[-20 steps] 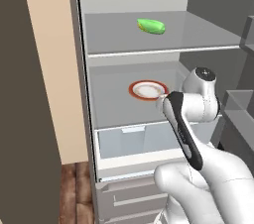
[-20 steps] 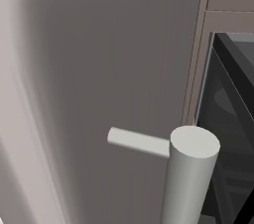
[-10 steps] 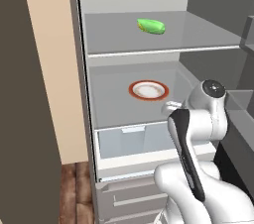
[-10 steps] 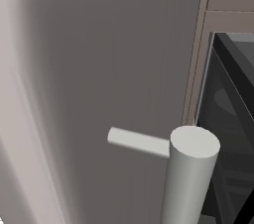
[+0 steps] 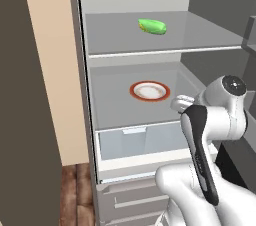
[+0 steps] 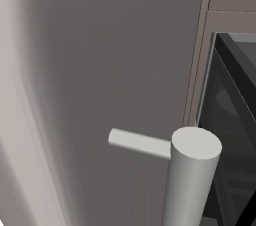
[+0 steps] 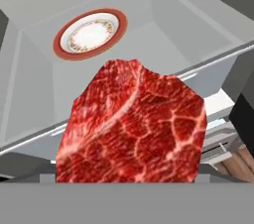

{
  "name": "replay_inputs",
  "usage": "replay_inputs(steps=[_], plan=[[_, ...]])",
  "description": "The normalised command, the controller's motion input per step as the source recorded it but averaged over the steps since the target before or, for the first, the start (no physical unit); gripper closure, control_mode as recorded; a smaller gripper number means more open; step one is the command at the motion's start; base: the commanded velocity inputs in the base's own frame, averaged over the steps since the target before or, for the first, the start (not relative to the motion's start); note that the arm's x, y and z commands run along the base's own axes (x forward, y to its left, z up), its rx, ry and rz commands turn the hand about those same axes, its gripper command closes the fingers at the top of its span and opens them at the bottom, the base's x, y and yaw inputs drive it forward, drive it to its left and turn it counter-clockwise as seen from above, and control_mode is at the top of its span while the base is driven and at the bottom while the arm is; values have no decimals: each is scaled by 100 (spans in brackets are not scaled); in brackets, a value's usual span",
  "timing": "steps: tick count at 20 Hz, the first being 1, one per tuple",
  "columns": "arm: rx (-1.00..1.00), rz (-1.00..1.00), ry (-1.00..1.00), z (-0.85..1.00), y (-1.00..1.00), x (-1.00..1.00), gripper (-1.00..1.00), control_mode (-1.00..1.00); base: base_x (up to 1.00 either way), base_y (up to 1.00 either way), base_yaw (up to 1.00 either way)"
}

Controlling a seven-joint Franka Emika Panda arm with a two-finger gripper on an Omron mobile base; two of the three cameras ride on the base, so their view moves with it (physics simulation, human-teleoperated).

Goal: Transport the steak from the fridge to the microwave and turn on the microwave.

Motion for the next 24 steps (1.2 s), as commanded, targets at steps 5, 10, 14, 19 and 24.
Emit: replay_inputs(steps=[5, 10, 14, 19, 24], plan=[[4, 0, -9, 26, -10, -12, 100, -100, 0, 0, 0], [1, 0, -5, 6, -5, -7, 100, 100, -5, -2, 0], [0, 0, 0, 0, 0, 0, 100, 100, -18, 0, 0], [0, 0, 0, 0, 0, 0, 100, 100, -38, 0, 0], [0, 0, 0, 0, 0, 0, 100, 100, -63, 0, -1]])
